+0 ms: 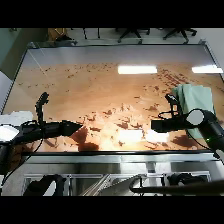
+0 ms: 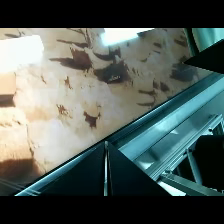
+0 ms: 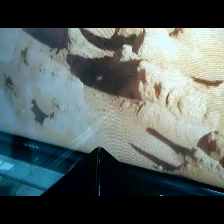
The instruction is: Fold the shirts.
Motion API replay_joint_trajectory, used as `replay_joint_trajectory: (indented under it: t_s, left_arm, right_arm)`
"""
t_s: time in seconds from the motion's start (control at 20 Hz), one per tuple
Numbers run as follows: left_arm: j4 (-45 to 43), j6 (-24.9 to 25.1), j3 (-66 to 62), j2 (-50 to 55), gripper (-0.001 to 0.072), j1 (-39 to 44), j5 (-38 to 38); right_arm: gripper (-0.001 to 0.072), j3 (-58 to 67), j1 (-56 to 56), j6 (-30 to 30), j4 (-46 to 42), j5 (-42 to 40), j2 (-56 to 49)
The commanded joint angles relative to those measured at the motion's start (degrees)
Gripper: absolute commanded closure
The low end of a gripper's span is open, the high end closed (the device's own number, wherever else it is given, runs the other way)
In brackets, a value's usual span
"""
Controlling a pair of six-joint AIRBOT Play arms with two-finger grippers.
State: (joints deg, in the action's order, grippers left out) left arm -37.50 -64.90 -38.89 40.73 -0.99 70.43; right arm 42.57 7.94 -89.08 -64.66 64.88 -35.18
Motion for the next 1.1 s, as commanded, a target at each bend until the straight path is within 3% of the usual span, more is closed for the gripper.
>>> replay_joint_trajectory:
  t_s: [0.0, 0.3, 0.5, 0.55, 0.6, 0.65, 0.8, 1.05]
  left_arm:
    - [-0.04, -0.13, 0.02, -0.11, 0.0694, 0.02, 0.09]
    - [-3.08, -0.39, -0.57, -0.11, 0.0694, 0.02, 0.61]
    - [-32.09, -14.69, -8.7, -0.11, 0.0689, 0.02, 0.55]
    - [-40.24, -17.75, -10.95, -0.09, 0.0616, 0.02, 0.52]
    - [-48.37, -19.82, -13.03, 0.22, 0.0111, 0.0, 0.44]
    - [-56.13, -23.37, -14.71, 1.2, 0.002, 0.0, 0.42]
    - [-71.32, -25.7, -17.46, 7.52, 0.0019, -0.15, 0.55]
    - [-74.01, -25.66, -18.21, 24.2, 0.002, -11.04, -4.9]
  right_arm:
    - [0.069, -0.04, 0.07, -0.07, -0.02, 0.04, 0.04]
    - [0.069, -0.04, 0.07, -0.07, -0.02, 0.04, 0.04]
    - [0.069, -0.04, 0.07, -0.07, -0.02, 0.04, 0.04]
    - [0.069, -0.04, 0.07, -0.07, -0.02, 0.04, 0.04]
    - [0.069, -0.04, 0.07, -0.07, -0.02, 0.04, 0.04]
    - [0.069, -0.04, 0.07, -0.04, -0.02, 0.04, 0.04]
    - [0.069, -0.04, 0.07, -0.07, -0.02, 0.04, 0.04]
    - [0.069, -0.04, 0.07, -0.07, -0.02, 0.04, 0.04]
